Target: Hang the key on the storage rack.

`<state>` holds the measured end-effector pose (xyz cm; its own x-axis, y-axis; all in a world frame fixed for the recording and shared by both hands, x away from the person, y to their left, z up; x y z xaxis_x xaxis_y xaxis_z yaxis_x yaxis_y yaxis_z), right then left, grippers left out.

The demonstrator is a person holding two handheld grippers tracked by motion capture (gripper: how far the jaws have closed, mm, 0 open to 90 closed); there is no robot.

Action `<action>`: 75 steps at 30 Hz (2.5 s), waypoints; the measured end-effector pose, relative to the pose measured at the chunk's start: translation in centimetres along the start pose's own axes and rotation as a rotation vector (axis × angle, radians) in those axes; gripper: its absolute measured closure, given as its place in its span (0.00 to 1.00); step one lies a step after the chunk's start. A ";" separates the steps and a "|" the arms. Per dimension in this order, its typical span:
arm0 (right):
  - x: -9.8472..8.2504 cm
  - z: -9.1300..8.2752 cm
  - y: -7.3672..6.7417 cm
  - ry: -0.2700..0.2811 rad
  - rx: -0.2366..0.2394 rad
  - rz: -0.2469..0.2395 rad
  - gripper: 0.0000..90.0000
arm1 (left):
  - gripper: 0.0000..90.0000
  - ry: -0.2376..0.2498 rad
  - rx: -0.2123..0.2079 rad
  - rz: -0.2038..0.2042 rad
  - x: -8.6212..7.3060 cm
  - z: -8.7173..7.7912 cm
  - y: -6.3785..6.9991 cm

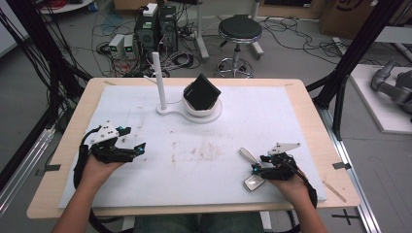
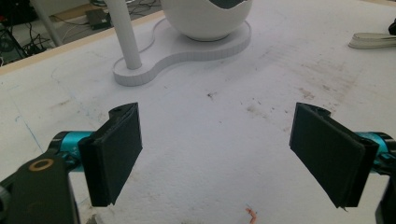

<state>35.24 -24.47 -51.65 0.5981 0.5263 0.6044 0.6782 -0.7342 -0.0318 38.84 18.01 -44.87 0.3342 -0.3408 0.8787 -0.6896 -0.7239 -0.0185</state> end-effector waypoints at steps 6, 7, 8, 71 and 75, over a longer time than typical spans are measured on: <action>-0.2 -0.3 0.2 -0.014 -0.004 0.004 0.85 | 0.19 0.000 0.000 -0.004 0.0 0.0 0.0; -0.2 -0.3 0.1 -0.017 0.001 0.005 0.90 | 0.19 0.000 0.000 -0.004 0.0 0.0 0.0; -0.2 -0.4 0.1 -0.021 -0.001 0.000 0.91 | 0.19 0.001 0.001 -0.005 0.0 0.0 0.0; 29.6 -1.2 -6.5 0.314 0.018 -0.272 0.92 | 0.19 0.014 -0.009 -0.006 0.1 -0.7 0.2; 31.1 -0.6 -7.4 0.303 0.021 -0.286 0.92 | 0.19 0.016 -0.008 -0.009 0.1 -0.8 0.2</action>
<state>48.60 -2.95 -32.14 0.2336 0.5559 0.7978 0.8091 -0.5661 0.1575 38.22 18.24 -44.37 0.3301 -0.3246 0.8864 -0.6920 -0.7219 -0.0067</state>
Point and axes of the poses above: each handheld gripper's, and its own axes: z roughly forward along the jaws, x roughly out of its top, y roughly to its right, the point moved 10 cm from there along z, roughly forward along the jaws, and after that the axes turned 4 degrees about -y, right-handed, at the moved point
